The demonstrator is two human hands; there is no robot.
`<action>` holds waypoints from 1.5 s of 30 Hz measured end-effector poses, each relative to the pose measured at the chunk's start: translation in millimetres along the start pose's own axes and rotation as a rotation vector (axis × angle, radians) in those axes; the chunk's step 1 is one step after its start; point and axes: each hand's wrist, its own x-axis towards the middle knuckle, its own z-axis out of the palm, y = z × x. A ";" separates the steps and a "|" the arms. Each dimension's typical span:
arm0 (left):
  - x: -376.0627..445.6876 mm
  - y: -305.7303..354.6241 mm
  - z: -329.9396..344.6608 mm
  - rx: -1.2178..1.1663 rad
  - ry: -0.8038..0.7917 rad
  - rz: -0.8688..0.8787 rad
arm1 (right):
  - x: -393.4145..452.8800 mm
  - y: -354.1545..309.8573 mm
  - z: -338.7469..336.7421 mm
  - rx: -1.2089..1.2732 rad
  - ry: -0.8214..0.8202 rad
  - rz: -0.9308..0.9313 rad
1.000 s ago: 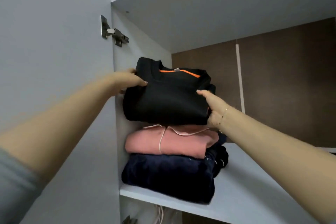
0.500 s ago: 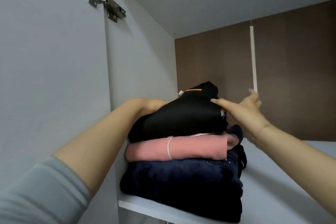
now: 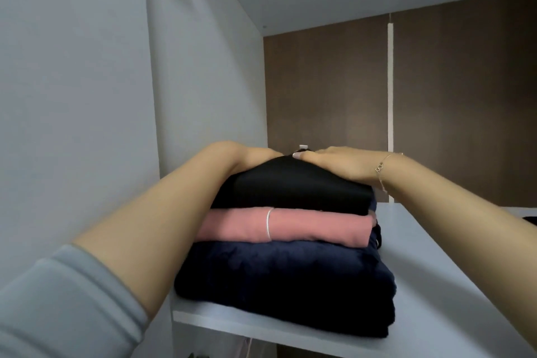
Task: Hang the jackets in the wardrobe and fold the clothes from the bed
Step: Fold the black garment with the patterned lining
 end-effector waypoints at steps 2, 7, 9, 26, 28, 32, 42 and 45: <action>-4.5 -1.5 2.9 -0.012 -0.014 -0.004 | 2.4 -1.2 3.3 -0.032 -0.004 0.003; -23.9 6.9 -7.6 0.012 -0.011 0.044 | -8.8 -11.0 -10.6 0.100 -0.057 0.079; -29.1 12.9 -16.0 -0.006 0.020 0.074 | -14.1 -18.4 -23.1 0.055 0.002 0.066; -94.3 2.4 -24.1 -0.227 0.517 0.329 | -66.4 -71.7 -34.4 -0.005 0.437 -0.091; -108.9 5.2 -14.7 -0.406 0.619 0.341 | -88.0 -71.1 -29.8 0.122 0.495 -0.139; -152.3 22.2 23.8 -0.719 0.627 0.442 | -156.8 -60.3 -13.9 0.412 0.582 -0.141; -256.1 70.1 140.5 -0.981 0.092 0.577 | -348.8 -21.0 20.8 0.608 0.595 0.024; -289.6 89.0 171.0 -1.002 0.035 0.618 | -404.9 -13.9 27.8 0.589 0.649 0.075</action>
